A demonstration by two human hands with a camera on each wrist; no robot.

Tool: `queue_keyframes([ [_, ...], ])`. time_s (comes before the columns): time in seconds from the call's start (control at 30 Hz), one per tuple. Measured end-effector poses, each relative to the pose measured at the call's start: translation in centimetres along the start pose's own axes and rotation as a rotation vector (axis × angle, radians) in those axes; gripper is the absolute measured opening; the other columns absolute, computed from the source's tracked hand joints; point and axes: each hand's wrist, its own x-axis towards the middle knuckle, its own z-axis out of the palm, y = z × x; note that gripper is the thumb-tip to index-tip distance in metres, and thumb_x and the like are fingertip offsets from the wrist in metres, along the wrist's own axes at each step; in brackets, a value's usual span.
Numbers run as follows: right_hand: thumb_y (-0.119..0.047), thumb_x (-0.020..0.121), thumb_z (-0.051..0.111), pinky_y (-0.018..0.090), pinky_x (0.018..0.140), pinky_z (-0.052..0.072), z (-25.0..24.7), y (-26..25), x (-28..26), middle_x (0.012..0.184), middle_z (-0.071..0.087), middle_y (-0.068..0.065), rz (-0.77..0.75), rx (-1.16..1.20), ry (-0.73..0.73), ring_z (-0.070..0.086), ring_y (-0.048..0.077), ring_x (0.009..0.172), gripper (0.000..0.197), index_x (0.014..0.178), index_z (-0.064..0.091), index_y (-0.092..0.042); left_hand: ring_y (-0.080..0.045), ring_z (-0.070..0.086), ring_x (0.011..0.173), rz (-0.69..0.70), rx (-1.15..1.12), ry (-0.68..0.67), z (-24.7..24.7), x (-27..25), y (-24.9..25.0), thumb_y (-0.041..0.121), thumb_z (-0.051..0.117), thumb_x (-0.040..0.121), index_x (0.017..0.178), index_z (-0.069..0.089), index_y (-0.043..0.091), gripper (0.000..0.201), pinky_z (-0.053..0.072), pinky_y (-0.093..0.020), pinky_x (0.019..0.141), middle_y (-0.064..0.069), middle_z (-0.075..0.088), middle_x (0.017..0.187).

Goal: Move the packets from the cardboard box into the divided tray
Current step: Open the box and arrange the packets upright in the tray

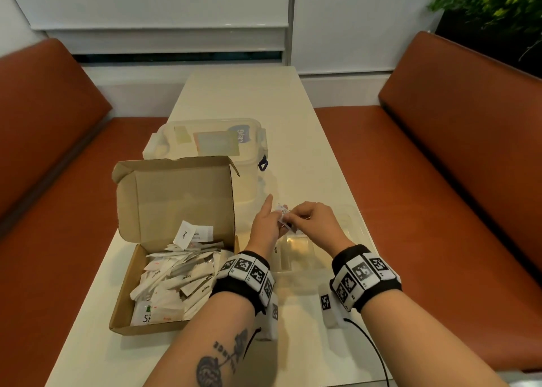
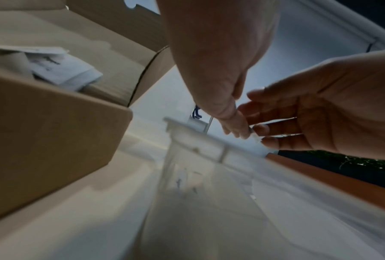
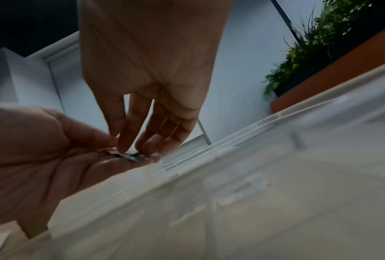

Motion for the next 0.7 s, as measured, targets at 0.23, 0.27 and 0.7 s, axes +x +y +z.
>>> queue_keyframes([
  [0.23,-0.009,0.080,0.073,0.015,0.064,0.048,-1.6,0.0,0.2,0.083,0.070,0.001,0.049,0.180,0.054,0.063,0.007,0.069,0.016,0.094,0.064,-0.013,-0.020,0.035,0.135,0.071,0.215,-0.050,0.5,0.0,-0.1,0.010,0.037,0.099,0.149,0.023,0.028,0.055,0.028,-0.026,0.108,-0.009,0.033,0.151],
  [0.27,-0.007,0.080,0.072,0.017,0.063,0.048,-1.9,0.0,0.2,0.080,0.070,0.004,0.068,0.200,0.029,0.064,0.006,0.066,0.019,0.096,0.063,-0.013,-0.017,0.034,0.134,0.076,0.223,-0.055,0.4,-0.1,-0.1,0.011,0.037,0.099,0.149,0.023,0.028,0.054,0.027,-0.024,0.103,-0.007,0.032,0.151],
  [0.7,0.005,0.086,0.057,0.024,0.061,0.059,-6.7,4.5,-0.4,0.095,0.065,0.014,0.348,0.354,0.314,0.066,0.022,0.074,0.020,0.096,0.062,-0.011,-0.021,0.022,0.143,0.288,0.856,0.259,-1.0,-0.6,-0.6,0.003,0.045,0.095,0.144,0.035,0.010,0.051,0.018,-0.029,0.116,-0.007,0.029,0.153],
])
